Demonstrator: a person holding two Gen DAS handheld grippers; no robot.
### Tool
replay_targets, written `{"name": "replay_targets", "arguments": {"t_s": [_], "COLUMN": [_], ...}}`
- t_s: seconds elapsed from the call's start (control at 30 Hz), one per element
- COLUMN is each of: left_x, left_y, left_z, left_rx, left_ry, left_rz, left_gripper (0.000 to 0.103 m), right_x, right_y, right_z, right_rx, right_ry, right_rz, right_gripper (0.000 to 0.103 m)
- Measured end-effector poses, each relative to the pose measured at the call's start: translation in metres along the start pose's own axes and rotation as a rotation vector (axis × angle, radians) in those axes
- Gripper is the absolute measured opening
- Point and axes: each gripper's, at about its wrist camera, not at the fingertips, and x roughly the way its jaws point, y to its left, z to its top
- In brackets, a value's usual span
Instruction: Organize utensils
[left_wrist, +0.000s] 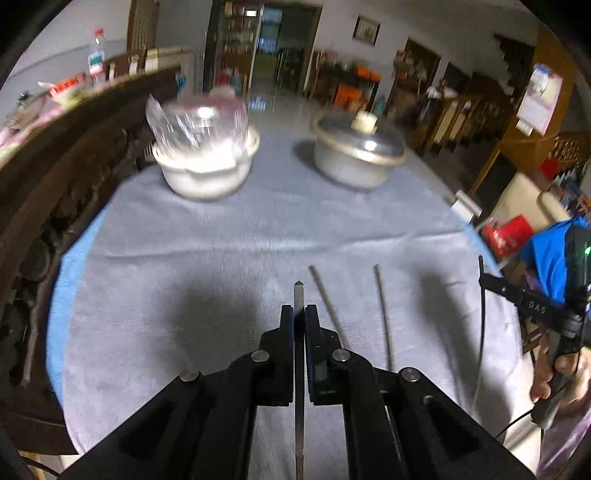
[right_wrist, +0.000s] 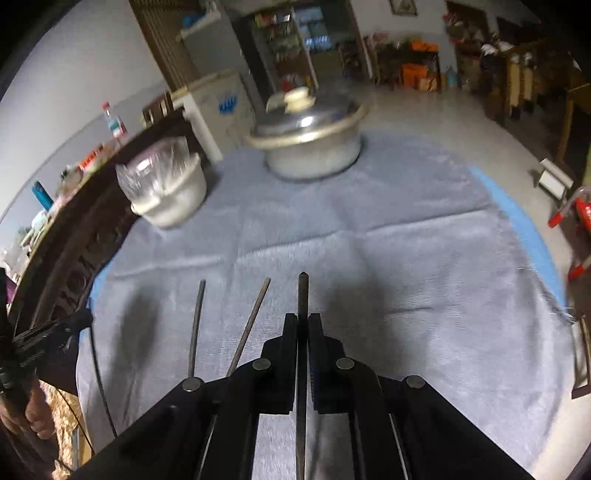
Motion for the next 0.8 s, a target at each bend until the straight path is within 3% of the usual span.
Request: {"name": "replay_targets", "arguments": {"t_s": [0.37,0.8], "left_x": [-0.092,-0.145], "left_y": [-0.027,-0.05], "left_z": [-0.033,-0.066], "left_rx": [-0.002,0.007], "left_ry": [-0.223,-0.316], "left_rz": [-0.04,-0.058], "left_gripper": [0.005,0.005], "right_x": [-0.11,-0.182], "right_y": [0.01,0.034], "right_z": [-0.037,-0.082], "right_rx": [0.036,0.014], "right_ry": [-0.239,-0.387], "right_rz": [-0.013,0.004], "right_gripper": [0.006,0.006]}}
